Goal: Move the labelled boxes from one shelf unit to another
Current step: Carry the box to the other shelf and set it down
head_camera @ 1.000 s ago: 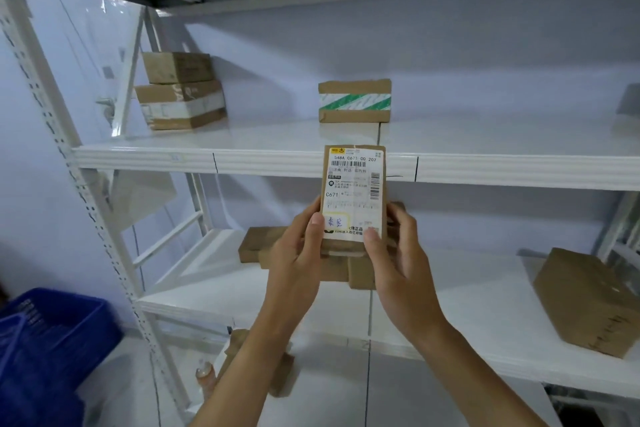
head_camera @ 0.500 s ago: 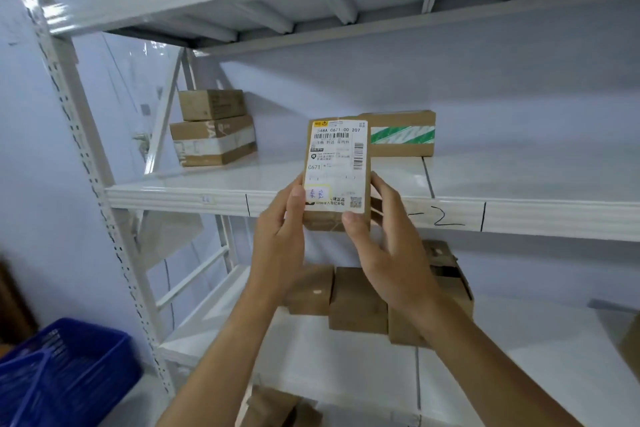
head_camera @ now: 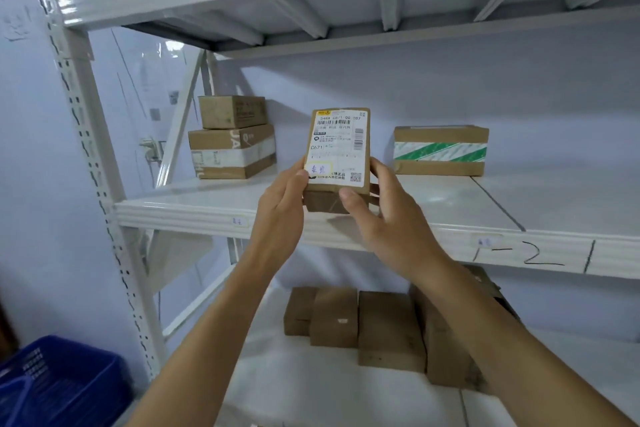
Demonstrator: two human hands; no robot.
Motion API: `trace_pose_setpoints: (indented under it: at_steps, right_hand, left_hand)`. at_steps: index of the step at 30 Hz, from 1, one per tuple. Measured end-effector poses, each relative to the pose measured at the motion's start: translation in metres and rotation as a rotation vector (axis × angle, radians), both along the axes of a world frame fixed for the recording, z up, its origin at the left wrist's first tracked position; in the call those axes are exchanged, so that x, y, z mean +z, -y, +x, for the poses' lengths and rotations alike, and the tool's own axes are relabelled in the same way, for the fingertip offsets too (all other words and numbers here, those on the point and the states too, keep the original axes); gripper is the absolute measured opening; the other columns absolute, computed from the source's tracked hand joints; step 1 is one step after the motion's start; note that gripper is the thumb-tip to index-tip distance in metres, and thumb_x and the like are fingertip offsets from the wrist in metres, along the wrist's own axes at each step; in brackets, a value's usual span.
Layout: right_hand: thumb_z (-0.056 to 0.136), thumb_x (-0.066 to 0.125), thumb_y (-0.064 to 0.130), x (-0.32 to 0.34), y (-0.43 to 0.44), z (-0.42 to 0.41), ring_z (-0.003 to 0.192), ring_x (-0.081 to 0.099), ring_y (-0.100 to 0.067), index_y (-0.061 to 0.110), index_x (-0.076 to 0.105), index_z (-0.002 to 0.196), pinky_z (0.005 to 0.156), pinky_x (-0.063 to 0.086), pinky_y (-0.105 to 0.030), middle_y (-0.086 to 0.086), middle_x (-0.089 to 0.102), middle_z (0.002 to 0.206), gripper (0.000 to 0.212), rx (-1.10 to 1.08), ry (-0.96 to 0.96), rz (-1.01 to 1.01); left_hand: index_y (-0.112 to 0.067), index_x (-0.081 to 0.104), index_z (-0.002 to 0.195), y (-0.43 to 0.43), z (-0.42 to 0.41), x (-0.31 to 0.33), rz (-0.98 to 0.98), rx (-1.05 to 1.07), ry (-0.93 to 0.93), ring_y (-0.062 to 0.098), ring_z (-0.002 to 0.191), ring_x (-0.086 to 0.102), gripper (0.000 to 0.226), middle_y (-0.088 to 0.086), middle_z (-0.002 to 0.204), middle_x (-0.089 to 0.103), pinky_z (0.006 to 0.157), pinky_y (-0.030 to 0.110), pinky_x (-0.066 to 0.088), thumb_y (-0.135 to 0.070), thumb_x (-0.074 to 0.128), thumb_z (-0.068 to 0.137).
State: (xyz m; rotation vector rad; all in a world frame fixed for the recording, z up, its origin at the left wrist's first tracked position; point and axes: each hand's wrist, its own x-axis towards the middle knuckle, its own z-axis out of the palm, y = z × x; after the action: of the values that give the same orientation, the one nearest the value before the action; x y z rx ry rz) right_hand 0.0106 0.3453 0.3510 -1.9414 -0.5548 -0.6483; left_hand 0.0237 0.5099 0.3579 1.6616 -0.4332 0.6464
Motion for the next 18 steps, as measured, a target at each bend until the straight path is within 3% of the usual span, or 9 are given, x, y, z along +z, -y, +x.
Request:
trace_pose_setpoints:
  at_steps: [3, 6, 9, 13, 18]
  right_hand:
    - [0.101, 0.055, 0.046, 0.008, -0.029, 0.013, 0.133, 0.052, -0.004, 0.037, 0.035, 0.153, 0.108, 0.045, -0.025, 0.017, 0.053, 0.151, 0.056, -0.023, -0.029, -0.019]
    - [0.103, 0.053, 0.044, 0.012, -0.061, 0.022, 0.135, 0.053, -0.010, 0.036, 0.029, 0.157, 0.112, 0.045, -0.036, 0.016, 0.052, 0.153, 0.060, -0.054, -0.079, -0.037]
    - [0.104, 0.050, 0.043, 0.014, -0.093, 0.030, 0.139, 0.051, -0.013, 0.033, 0.025, 0.159, 0.113, 0.042, -0.036, 0.014, 0.049, 0.156, 0.061, -0.095, -0.105, -0.071]
    - [0.106, 0.046, 0.043, 0.016, -0.123, 0.033, 0.140, 0.049, -0.013, 0.034, 0.022, 0.160, 0.111, 0.040, -0.033, 0.013, 0.047, 0.158, 0.059, -0.116, -0.129, -0.102]
    - [0.104, 0.048, 0.046, 0.026, -0.145, 0.042, 0.137, 0.051, -0.013, 0.036, 0.029, 0.157, 0.104, 0.041, -0.030, 0.014, 0.052, 0.154, 0.056, -0.170, -0.122, -0.132]
  left_hand:
    - [-0.026, 0.067, 0.138, -0.032, 0.015, 0.008, 0.045, -0.038, -0.003, 0.005, 0.115, 0.067, 0.050, -0.012, 0.125, 0.074, 0.099, 0.030, 0.049, -0.029, 0.037, 0.098]
    - [-0.032, 0.065, 0.136, -0.065, 0.027, 0.014, 0.121, -0.087, -0.030, 0.008, 0.126, 0.063, 0.052, -0.010, 0.134, 0.071, 0.108, 0.028, 0.046, -0.028, 0.033, 0.096]
    - [-0.040, 0.064, 0.133, -0.097, 0.039, 0.021, 0.154, -0.120, -0.037, 0.002, 0.124, 0.064, 0.052, -0.013, 0.130, 0.073, 0.106, 0.025, 0.047, -0.021, 0.030, 0.099]
    - [-0.057, 0.063, 0.106, -0.129, 0.045, 0.027, 0.172, -0.138, -0.064, -0.018, 0.105, 0.064, 0.055, -0.029, 0.110, 0.073, 0.090, 0.006, 0.047, -0.012, 0.030, 0.105]
    - [-0.055, 0.069, 0.101, -0.157, 0.063, 0.030, 0.162, -0.191, -0.087, 0.012, 0.125, 0.066, 0.051, -0.013, 0.121, 0.075, 0.112, 0.032, 0.047, -0.016, 0.035, 0.104]
